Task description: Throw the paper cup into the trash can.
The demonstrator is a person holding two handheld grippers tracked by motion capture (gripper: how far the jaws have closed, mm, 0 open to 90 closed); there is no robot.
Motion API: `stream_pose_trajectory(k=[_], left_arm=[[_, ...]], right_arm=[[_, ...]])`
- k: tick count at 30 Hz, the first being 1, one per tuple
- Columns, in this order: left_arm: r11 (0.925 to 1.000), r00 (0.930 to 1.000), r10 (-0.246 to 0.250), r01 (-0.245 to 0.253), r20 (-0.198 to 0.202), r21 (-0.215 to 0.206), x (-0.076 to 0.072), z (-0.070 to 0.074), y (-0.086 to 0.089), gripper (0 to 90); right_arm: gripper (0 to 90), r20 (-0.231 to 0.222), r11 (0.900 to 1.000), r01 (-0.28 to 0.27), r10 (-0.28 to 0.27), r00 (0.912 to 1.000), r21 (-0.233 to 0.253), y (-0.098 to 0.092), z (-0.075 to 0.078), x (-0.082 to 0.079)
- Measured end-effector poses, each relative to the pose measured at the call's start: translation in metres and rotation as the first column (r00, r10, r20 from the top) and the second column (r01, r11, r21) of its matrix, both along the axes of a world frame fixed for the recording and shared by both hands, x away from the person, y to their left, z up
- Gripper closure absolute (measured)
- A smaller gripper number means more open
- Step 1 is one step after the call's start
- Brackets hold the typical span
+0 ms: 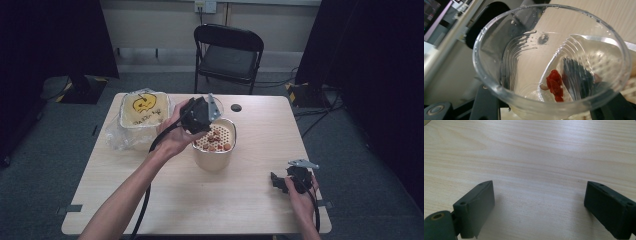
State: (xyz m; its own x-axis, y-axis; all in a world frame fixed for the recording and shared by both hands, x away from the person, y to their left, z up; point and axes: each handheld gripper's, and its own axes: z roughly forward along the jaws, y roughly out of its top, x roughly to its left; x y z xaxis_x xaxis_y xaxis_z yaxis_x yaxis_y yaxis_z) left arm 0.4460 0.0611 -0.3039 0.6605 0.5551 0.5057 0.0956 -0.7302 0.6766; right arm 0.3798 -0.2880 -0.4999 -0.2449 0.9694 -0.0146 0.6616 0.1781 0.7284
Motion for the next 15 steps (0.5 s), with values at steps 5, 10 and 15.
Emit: stream_pose_trajectory(k=[5, 10, 15], left_arm=[[0.9638, 0.9942, -0.032, 0.004, -0.103, -0.267, -0.015, -0.001, 0.025, 46.0], [0.9357, 0.9911, -0.033, -0.015, -0.129, -0.353, -0.025, -0.004, 0.046, 46.3], [0.9237, 0.9909, 0.007, -0.058, -0.135, -0.379, -0.048, -0.015, 0.074, 46.2]], right_arm=[[8.7, 0.000, 1.000, 0.000, 0.000, 1.0000, 0.000, 0.000, 0.000, 0.000], [8.7, 0.000, 1.000, 0.001, -0.001, 1.0000, -0.002, 0.000, 0.000, 0.000], [8.7, 0.000, 1.000, 0.001, -0.001, 1.0000, -0.002, 0.000, 0.000, 0.000]])
